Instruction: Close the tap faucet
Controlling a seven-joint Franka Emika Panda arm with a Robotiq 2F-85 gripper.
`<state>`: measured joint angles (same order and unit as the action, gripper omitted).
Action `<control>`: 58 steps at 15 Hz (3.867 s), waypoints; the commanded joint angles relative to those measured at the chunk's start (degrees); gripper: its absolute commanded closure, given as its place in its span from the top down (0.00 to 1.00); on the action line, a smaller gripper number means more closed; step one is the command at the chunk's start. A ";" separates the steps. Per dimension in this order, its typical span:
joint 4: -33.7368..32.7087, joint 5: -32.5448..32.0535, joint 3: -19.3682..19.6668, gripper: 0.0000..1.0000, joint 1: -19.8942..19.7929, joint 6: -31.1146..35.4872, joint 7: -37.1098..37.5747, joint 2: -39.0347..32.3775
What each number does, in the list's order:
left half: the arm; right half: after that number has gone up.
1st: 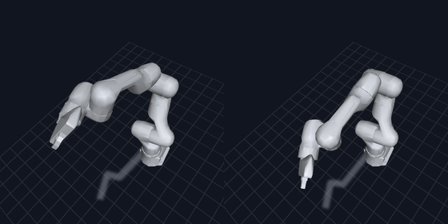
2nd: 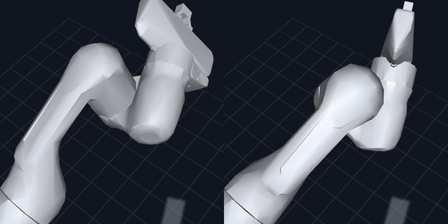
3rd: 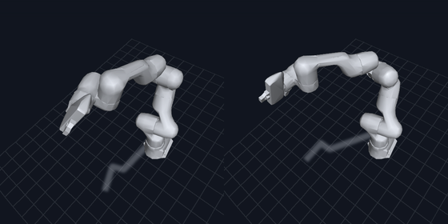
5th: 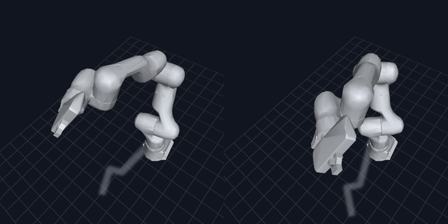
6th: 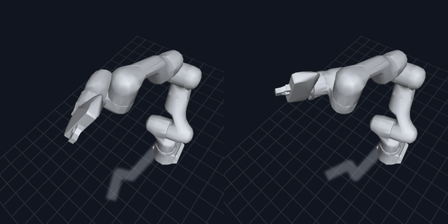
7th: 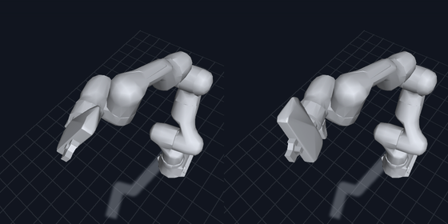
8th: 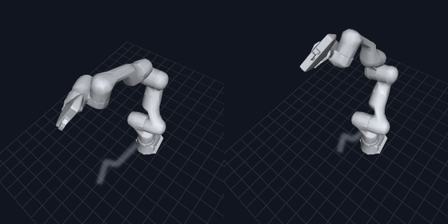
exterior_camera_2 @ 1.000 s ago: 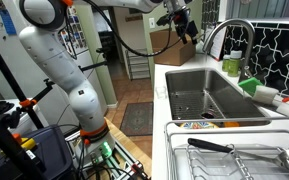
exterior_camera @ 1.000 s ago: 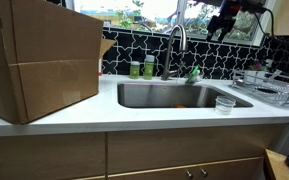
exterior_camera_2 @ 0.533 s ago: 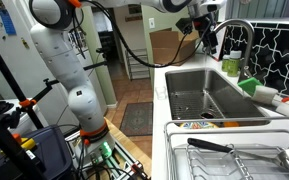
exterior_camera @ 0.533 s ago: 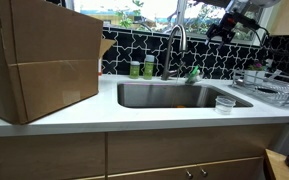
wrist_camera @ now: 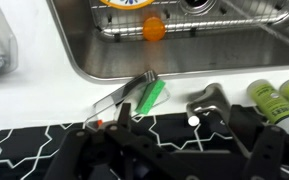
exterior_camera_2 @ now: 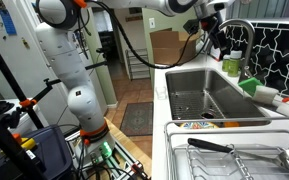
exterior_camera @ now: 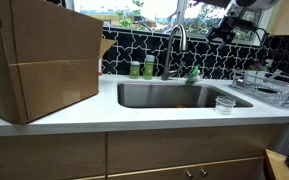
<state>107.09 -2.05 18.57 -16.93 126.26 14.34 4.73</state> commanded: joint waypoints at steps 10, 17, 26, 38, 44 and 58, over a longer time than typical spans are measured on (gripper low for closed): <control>-15.68 7.07 -0.05 1.00 -5.54 12.31 -3.96 -25.16; -19.14 13.98 -3.86 1.00 -7.27 11.16 -11.03 -27.70; -21.05 18.05 -8.03 0.68 -8.71 13.68 -22.11 -30.09; -22.76 18.42 -10.68 0.06 -9.98 16.79 -27.80 -32.89; -20.23 21.47 -13.54 0.06 -11.27 14.12 -30.95 -29.23; -20.38 19.23 -10.86 1.00 -9.68 14.60 -34.38 -26.74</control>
<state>85.65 22.27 4.38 -28.30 139.77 -21.13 -23.12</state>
